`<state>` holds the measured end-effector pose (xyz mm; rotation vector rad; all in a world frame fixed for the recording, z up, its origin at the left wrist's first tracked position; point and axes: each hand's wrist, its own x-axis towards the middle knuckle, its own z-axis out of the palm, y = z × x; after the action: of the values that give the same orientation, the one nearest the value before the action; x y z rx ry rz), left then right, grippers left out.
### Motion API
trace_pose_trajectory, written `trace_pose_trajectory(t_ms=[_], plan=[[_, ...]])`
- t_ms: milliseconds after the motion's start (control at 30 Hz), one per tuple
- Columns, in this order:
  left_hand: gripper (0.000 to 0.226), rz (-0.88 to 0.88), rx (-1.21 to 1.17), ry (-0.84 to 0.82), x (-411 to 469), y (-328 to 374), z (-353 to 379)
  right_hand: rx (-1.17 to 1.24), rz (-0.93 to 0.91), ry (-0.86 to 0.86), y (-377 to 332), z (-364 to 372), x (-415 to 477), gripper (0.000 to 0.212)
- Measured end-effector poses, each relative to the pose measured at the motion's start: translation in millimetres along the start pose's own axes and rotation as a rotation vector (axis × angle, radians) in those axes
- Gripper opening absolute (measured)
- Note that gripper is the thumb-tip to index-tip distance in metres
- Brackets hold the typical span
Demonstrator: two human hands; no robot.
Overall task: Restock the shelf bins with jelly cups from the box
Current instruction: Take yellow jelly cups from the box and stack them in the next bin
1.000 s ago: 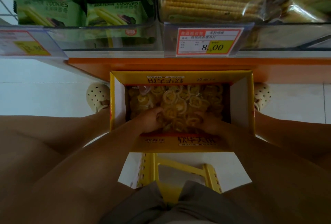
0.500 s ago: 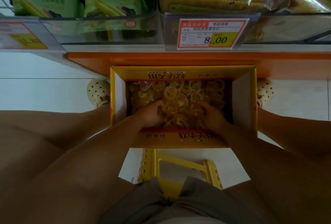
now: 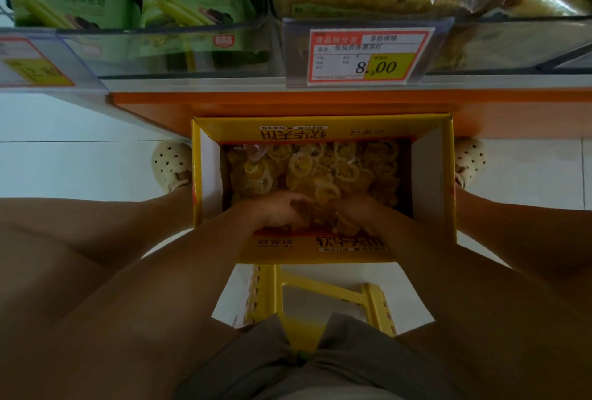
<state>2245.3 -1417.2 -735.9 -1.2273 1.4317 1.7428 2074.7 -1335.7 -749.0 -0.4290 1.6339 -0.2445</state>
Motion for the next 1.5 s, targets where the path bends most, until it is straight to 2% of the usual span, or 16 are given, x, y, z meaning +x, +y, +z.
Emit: trace_pose_trajectory(t_ms=[67,133,200,267,367,433,500,600,800,900,1000,1067,1133,1233,1333,1500], plan=[[0.051,-0.010,-0.044,-0.004,-0.9,0.9,1.1,0.140,0.047,-0.046,-2.8,-1.3,-4.5,0.038],[0.047,-0.004,-0.116,0.011,-5.0,2.9,1.3,0.235,0.069,-0.059,-2.7,-3.2,-7.0,0.045],[0.044,0.022,-0.185,0.032,-9.6,5.8,0.1,0.268,0.045,-0.055,-3.6,-3.9,-9.6,0.050],[0.041,0.050,-0.245,0.064,-15.6,10.1,-1.9,0.325,0.008,-0.034,-10.5,-5.8,-19.2,0.044],[0.047,0.071,-0.330,0.100,-30.5,21.0,-5.6,0.410,-0.129,-0.002,-22.0,-11.7,-39.4,0.038],[0.051,0.077,-0.399,0.095,-44.5,29.8,-6.6,0.357,-0.232,0.055,-28.3,-15.9,-55.9,0.036],[0.038,0.099,-0.437,0.100,-62.7,39.3,-4.2,0.331,-0.319,0.103,-35.7,-17.8,-74.5,0.037],[0.019,0.157,-0.373,0.160,-89.0,49.1,5.5,0.335,-0.440,0.145,-46.4,-13.4,-104.3,0.035],[0.009,0.352,-0.266,0.307,-130.3,65.6,15.7,0.255,-0.578,0.171,-54.7,-16.6,-159.9,0.030],[0.017,0.457,-0.188,0.366,-154.6,83.9,10.9,0.115,-0.638,0.270,-65.7,-25.8,-192.8,0.037],[0.026,0.591,-0.161,0.425,-191.4,109.0,-1.7,0.024,-0.742,0.414,-89.1,-40.6,-233.0,0.027],[0.027,0.650,-0.111,0.467,-225.2,126.7,-9.9,0.096,-0.835,0.458,-106.2,-48.7,-265.2,0.030],[0.039,0.719,-0.066,0.533,-260.8,143.7,-15.7,0.167,-0.959,0.462,-123.1,-54.3,-301.6,0.033],[0.042,0.882,0.033,0.634,-319.1,171.3,-17.6,0.178,-1.113,0.511,-152.2,-66.1,-355.6,0.020],[0.026,1.031,0.112,0.772,-381.6,198.4,-20.0,0.051,-1.274,0.653,-188.8,-83.0,-410.9,0.016],[0.042,1.173,0.375,1.169,-459.3,233.9,-39.7,-0.193,-1.414,0.945,-275.3,-127.7,-485.3,0.011]])
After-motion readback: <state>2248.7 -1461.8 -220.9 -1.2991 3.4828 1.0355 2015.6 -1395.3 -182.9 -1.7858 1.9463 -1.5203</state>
